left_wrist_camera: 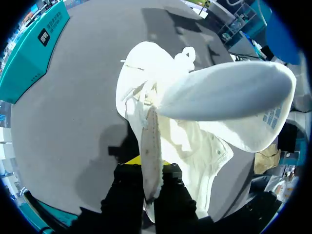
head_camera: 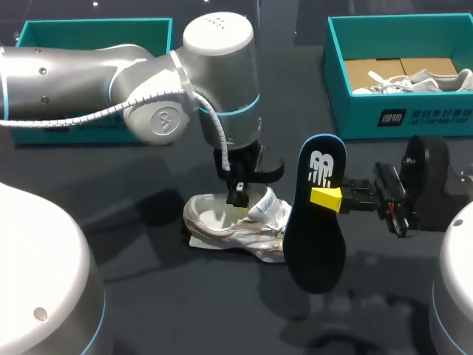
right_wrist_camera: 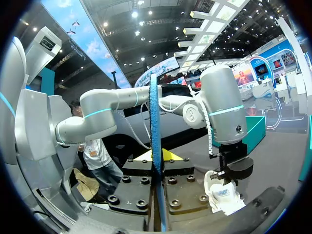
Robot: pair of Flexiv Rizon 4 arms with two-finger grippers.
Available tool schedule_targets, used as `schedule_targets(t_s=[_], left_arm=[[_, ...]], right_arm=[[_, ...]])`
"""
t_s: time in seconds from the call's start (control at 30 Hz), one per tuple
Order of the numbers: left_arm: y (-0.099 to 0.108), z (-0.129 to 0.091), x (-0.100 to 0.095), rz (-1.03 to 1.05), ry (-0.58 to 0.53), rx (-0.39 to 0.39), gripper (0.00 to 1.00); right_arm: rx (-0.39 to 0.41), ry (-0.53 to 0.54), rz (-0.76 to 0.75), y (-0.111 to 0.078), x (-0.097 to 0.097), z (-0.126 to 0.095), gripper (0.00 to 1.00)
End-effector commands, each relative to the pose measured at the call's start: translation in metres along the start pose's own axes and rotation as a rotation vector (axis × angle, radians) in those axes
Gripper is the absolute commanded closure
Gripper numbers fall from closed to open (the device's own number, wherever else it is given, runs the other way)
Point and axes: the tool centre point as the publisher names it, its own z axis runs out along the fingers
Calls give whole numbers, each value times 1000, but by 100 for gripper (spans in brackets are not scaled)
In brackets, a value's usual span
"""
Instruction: Take the shoe out of the shoebox, open the shoe tongue, remove and reinsert the insole, then place the shoe into the shoebox
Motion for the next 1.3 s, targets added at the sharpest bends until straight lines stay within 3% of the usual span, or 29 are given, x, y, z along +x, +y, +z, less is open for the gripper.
schedule_targets(t_s=[0.03, 0.23, 0.63, 0.9, 1.1, 1.3], left_arm=[[3, -16, 5, 48, 2, 5, 100], [4, -34, 14, 267, 38, -22, 100], [4, -34, 14, 267, 38, -22, 100], [1, -57, 15, 601, 28, -82, 100], [-7, -59, 24, 784, 7, -148, 100], [-8, -54, 27, 952, -2, -166, 100]], right_arm=[[0, -6, 0, 0, 2, 1, 100], [0, -6, 0, 0, 2, 1, 100], [0, -6, 0, 0, 2, 1, 100], [0, -6, 0, 0, 2, 1, 100], [0, -6, 0, 0, 2, 1, 100], [0, -6, 0, 0, 2, 1, 100]])
